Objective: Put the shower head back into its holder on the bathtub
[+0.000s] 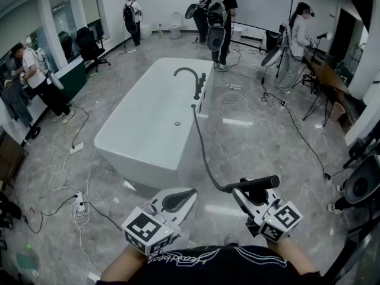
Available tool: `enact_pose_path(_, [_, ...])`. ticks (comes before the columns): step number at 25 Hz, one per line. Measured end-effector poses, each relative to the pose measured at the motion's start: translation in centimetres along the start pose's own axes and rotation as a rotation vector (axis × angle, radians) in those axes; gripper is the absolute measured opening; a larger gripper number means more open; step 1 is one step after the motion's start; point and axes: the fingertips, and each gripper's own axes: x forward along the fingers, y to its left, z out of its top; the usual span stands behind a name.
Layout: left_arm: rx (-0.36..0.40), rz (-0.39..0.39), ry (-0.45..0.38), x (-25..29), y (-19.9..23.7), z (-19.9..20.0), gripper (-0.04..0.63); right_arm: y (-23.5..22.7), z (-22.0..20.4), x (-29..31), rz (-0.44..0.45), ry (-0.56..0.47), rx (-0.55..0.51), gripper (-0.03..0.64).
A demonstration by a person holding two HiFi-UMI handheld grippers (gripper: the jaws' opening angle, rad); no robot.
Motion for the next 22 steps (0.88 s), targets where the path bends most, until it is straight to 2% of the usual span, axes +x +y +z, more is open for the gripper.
enact_pose_path(5, [-0.011, -0.003, -0.011, 0.5, 0.3, 0.4, 0.003, -0.9, 0.8, 0.1, -0.004, -0.021, 0.031, 0.138])
enact_pose_path(13, [-0.033, 0.006, -0.021, 0.0, 1.5, -0.3, 0.003, -0.3, 1.0, 1.2, 0.024, -0.023, 0.016, 0.137])
enact_pose_path(22, [-0.054, -0.022, 0.007, 2.1, 2.6, -1.5, 0.003, -2.4, 2.0, 2.0, 0.036, -0.059, 0.093, 0.137])
